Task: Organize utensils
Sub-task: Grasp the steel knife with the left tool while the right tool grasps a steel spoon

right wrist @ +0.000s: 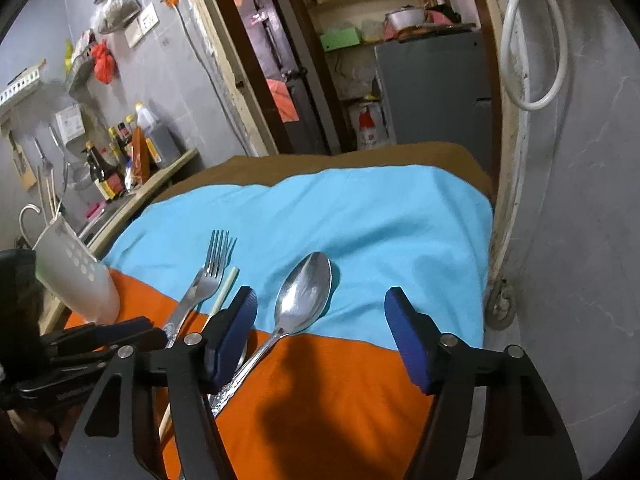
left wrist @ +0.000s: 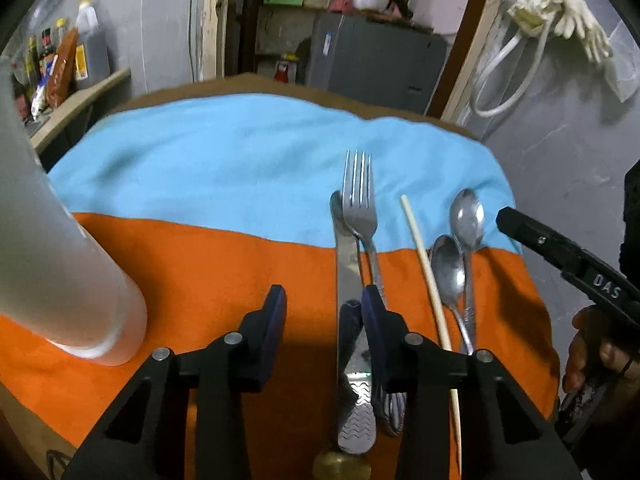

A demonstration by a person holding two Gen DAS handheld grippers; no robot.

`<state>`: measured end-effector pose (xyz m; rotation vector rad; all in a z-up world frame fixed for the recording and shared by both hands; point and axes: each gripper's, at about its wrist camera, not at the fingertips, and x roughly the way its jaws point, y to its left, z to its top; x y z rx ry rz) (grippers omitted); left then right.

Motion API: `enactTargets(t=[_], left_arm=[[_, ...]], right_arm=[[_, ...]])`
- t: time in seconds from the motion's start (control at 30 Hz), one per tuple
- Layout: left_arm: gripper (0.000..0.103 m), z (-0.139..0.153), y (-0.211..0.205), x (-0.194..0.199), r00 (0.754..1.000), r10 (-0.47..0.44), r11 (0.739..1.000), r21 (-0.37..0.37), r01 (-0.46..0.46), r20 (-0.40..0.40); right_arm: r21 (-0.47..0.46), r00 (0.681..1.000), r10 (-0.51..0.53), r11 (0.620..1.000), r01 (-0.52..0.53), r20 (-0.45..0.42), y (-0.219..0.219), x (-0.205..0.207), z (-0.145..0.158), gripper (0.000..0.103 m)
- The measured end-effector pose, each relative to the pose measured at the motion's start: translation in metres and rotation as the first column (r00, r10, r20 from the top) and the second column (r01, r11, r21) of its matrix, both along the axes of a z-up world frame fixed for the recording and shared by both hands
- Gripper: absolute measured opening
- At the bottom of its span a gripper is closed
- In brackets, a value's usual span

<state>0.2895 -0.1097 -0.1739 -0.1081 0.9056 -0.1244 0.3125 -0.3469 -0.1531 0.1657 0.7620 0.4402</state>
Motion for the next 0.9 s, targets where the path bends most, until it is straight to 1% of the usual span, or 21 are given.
enactTargets(t=[0.1, 0.17, 0.23, 0.33, 0.4, 0.43, 0.53, 0.6, 0.63, 0.67, 0.7, 0.77, 0.83, 0.9], left_arm=[[0.034, 0.000, -0.003, 0.003, 1.000, -0.015, 1.000, 0.019, 0.015, -0.006], [0.032, -0.002, -0.008, 0.008, 0.999, -0.030, 0.999, 0.045, 0.031, -0.014], [0.030, -0.004, -0.013, 0.012, 0.998, -0.050, 0.996, 0.078, 0.052, -0.022], [0.025, -0.003, -0.018, 0.018, 0.997, -0.065, 0.992, 0.108, 0.068, -0.033], [0.018, -0.004, -0.017, 0.021, 0.996, -0.075, 0.992, 0.100, 0.079, -0.040], [0.013, -0.004, -0.016, 0.024, 0.995, -0.084, 0.993, 0.077, 0.088, -0.051], [0.013, -0.004, -0.014, 0.031, 0.995, -0.076, 0.996, 0.038, 0.078, -0.066], [0.012, -0.002, -0.011, 0.033, 0.994, -0.073, 0.997, 0.006, 0.074, -0.077], [0.012, -0.002, -0.010, 0.033, 0.994, -0.072, 0.997, -0.009, 0.072, -0.083], [0.012, -0.001, -0.008, 0.032, 0.993, -0.075, 0.997, -0.023, 0.073, -0.088], [0.012, -0.001, -0.007, 0.031, 0.993, -0.076, 0.997, -0.028, 0.074, -0.090], [0.012, 0.001, -0.009, 0.031, 0.992, -0.082, 0.996, -0.035, 0.079, -0.097], [0.012, 0.002, -0.011, 0.030, 0.990, -0.093, 0.995, -0.030, 0.090, -0.104], [0.012, 0.003, -0.015, 0.034, 0.988, -0.107, 0.994, -0.011, 0.106, -0.115]], right_arm=[[-0.005, 1.000, 0.003, 1.000, -0.003, -0.008, -0.001, 0.002, -0.001, 0.065], [-0.010, 1.000, 0.008, 1.000, -0.008, -0.020, 0.001, 0.006, -0.001, 0.065], [-0.014, 0.999, 0.017, 1.000, -0.017, -0.033, 0.002, 0.009, -0.003, 0.063], [-0.023, 0.997, 0.036, 0.999, -0.038, -0.061, 0.006, 0.014, -0.007, 0.057], [-0.024, 0.995, 0.054, 0.998, -0.057, -0.084, 0.009, 0.019, -0.010, 0.054], [-0.022, 0.994, 0.061, 0.998, -0.064, -0.090, 0.010, 0.022, -0.012, 0.053], [-0.011, 0.992, 0.081, 0.997, -0.083, -0.097, 0.013, 0.029, -0.013, 0.054], [0.005, 0.988, 0.113, 0.994, -0.113, -0.102, 0.015, 0.036, -0.014, 0.053], [0.014, 0.986, 0.131, 0.991, -0.131, -0.107, 0.017, 0.039, -0.015, 0.050], [0.019, 0.984, 0.142, 0.990, -0.141, -0.111, 0.019, 0.041, -0.015, 0.043], [0.027, 0.981, 0.155, 0.988, -0.153, -0.115, 0.020, 0.043, -0.016, 0.037], [0.054, 0.978, 0.168, 0.985, -0.162, -0.125, 0.018, 0.046, -0.018, 0.033], [0.085, 0.975, 0.177, 0.982, -0.167, -0.133, 0.015, 0.048, -0.019, 0.032], [0.087, 0.974, 0.180, 0.982, -0.170, -0.135, 0.017, 0.048, -0.019, 0.033]])
